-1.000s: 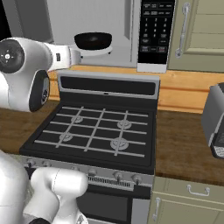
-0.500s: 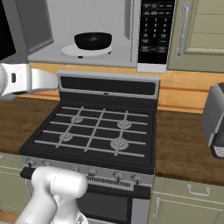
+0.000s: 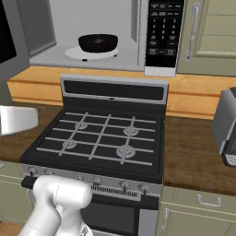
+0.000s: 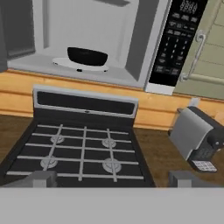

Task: Open the microwave, place the bowl with waffle inside the microwave, then close the microwave door and turn it on.

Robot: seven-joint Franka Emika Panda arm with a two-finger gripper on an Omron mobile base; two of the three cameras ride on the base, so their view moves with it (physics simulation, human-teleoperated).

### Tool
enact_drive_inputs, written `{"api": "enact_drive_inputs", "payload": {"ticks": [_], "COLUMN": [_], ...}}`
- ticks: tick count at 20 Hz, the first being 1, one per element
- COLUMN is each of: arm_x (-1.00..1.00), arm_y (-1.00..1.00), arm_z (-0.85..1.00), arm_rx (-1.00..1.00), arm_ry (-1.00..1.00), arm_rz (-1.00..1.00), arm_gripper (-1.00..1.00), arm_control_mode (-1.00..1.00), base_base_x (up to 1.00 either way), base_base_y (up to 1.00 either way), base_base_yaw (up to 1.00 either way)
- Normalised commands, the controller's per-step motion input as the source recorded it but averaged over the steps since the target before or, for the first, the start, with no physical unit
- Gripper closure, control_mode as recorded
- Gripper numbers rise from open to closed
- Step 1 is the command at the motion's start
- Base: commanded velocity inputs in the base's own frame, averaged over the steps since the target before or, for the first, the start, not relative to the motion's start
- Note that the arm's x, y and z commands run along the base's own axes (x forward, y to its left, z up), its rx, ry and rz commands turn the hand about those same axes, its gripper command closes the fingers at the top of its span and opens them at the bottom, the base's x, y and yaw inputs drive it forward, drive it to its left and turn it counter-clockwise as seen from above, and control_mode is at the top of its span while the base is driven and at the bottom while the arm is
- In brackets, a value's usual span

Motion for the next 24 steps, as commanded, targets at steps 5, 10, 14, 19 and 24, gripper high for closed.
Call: {"api": "enact_drive_inputs", "payload": {"ticks": [5, 10, 14, 19, 24], "arm_x": [-0.87, -0.72, -0.49, -0.54, -0.74], "arm_y": [0.2, 0.29, 0.5, 0.36, 0.43], "arm_z": [0.1, 0.35, 0.1, 0.0, 0.0], "arm_rx": [0.0, 0.0, 0.01, 0.11, 0.02], "arm_ry": [-0.16, -0.19, -0.14, -0.14, -0.18], "arm_rz": [0.08, -0.14, -0.26, -0.1, 0.0], "arm_gripper": [-1.0, -1.0, -1.0, -1.0, -1.0], "arm_control_mode": [-1.0, -1.0, -1.0, -1.0, -1.0], "base_base_x": [0.0, 0.0, 0.0, 0.0, 0.0], "base_base_y": [0.0, 0.0, 0.0, 0.0, 0.0], "base_base_yaw": [0.0, 0.0, 0.0, 0.0, 0.0]}}
